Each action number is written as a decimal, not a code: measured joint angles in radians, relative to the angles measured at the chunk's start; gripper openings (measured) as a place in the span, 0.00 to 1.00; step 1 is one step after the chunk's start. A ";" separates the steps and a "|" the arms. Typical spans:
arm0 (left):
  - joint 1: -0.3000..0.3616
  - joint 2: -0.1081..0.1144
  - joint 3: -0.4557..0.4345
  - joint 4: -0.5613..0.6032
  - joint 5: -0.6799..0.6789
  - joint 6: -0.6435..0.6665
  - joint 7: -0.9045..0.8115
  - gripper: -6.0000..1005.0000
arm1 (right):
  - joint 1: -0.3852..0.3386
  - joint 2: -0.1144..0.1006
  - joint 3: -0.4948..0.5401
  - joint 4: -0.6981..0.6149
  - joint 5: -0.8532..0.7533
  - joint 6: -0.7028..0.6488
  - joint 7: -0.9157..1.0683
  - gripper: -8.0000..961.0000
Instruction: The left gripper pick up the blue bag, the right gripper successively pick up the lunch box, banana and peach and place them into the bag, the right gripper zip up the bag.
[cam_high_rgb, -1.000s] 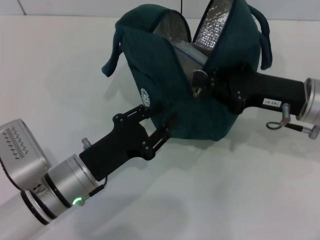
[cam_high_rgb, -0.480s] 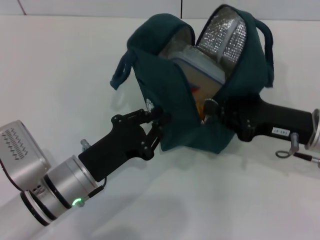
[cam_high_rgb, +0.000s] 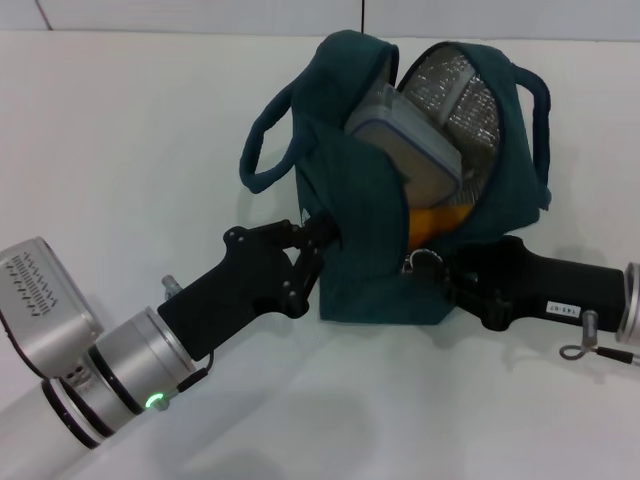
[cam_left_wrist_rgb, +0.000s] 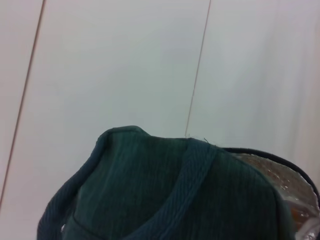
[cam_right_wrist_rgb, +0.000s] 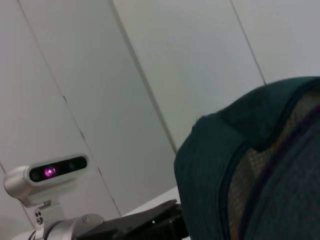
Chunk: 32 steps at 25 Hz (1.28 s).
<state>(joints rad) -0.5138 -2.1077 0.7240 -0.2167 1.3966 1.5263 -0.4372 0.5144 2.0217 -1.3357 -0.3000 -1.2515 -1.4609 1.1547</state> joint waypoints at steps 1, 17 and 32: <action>0.000 0.000 0.000 0.000 -0.001 0.000 0.000 0.07 | -0.003 0.000 0.002 0.000 0.000 0.001 0.000 0.07; 0.005 0.000 0.000 0.008 -0.005 -0.002 0.000 0.07 | -0.020 -0.005 0.012 -0.008 0.018 -0.047 -0.018 0.02; 0.015 0.007 0.059 0.092 0.053 -0.005 -0.166 0.14 | 0.044 -0.008 0.071 -0.027 0.037 -0.102 0.013 0.02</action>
<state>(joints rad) -0.4984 -2.1010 0.7835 -0.1248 1.4494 1.5217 -0.6027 0.5585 2.0141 -1.2645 -0.3268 -1.2145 -1.5632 1.1673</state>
